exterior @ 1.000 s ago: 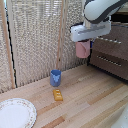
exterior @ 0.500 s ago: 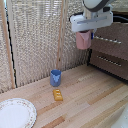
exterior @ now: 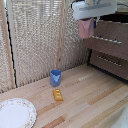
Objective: Propose to navigate your clamp on the clench of the first drawer. Use gentle force to register to the cabinet. Send posterior your swing mandate till over it lurks, a cup of pink essence. Fortify your grip after aiming concentric with the pink cup’s periphery. Manoeuvre the pink towards the cabinet's top. Drop your compression till the cup is resting inside.
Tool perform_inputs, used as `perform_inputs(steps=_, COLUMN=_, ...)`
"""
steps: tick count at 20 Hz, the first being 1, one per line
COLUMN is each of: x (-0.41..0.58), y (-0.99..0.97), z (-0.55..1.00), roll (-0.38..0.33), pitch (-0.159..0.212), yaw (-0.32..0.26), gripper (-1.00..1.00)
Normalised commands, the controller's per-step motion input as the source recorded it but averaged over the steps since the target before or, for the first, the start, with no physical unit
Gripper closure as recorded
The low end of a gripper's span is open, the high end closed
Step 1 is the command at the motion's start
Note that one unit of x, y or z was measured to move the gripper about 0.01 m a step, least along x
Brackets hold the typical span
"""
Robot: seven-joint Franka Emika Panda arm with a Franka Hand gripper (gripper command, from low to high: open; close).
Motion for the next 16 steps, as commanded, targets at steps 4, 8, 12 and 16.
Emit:
perform_inputs(steps=4, x=0.389, y=0.0, z=0.87, roll=-0.13, pitch=0.039, yaw=-0.249, gripper=1.0)
perform_inputs(steps=8, x=0.446, y=-0.01, z=0.94, roll=-0.15, pitch=0.04, yaw=-0.232, gripper=1.0)
perform_inputs(steps=12, x=0.405, y=-0.21, z=1.0, roll=-0.07, pitch=0.043, yaw=-0.21, gripper=1.0)
perform_inputs(steps=16, x=0.396, y=-0.5, z=1.0, roll=-0.012, pitch=0.041, yaw=-0.163, gripper=1.0)
